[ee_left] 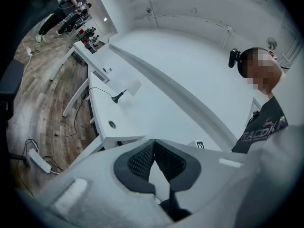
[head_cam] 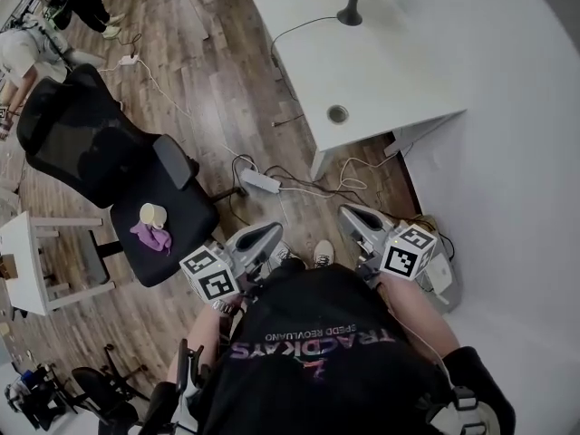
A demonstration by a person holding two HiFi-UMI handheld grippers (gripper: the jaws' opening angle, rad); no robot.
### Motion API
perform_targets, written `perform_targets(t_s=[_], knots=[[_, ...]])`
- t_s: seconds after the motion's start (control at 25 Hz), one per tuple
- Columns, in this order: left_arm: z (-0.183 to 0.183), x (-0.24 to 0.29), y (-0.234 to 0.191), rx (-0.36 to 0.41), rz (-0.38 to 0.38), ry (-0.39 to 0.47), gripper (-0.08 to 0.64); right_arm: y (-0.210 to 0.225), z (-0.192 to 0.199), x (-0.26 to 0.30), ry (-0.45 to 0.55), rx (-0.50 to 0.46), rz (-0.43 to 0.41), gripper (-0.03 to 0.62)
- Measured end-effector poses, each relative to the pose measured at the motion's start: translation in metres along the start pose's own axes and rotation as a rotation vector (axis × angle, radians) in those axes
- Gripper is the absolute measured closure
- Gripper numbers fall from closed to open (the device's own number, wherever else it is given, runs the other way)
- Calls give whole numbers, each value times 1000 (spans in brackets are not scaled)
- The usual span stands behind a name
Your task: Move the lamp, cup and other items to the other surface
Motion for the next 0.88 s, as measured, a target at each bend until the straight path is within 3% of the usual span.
perform_targets(t_s=[0.28, 0.6, 0.88], knots=[[-22, -29, -32, -16, 8, 29, 557, -5, -20, 42, 26, -53, 42, 575], [-30, -60, -55, -33, -51, 77, 557, 14, -47, 66, 31, -107, 84, 561], [-42, -57, -71, -68, -100, 137, 557, 62, -115, 92, 11, -219, 169, 514]])
Point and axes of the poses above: the fingertips, and each gripper's own axes: x forward along the fingers, y to its right, z out of its underside, the point moved 4 cm from there along -x, backward along the fingers, and after that the axes turned 4 degrees about -x, right-handed, at the moved point
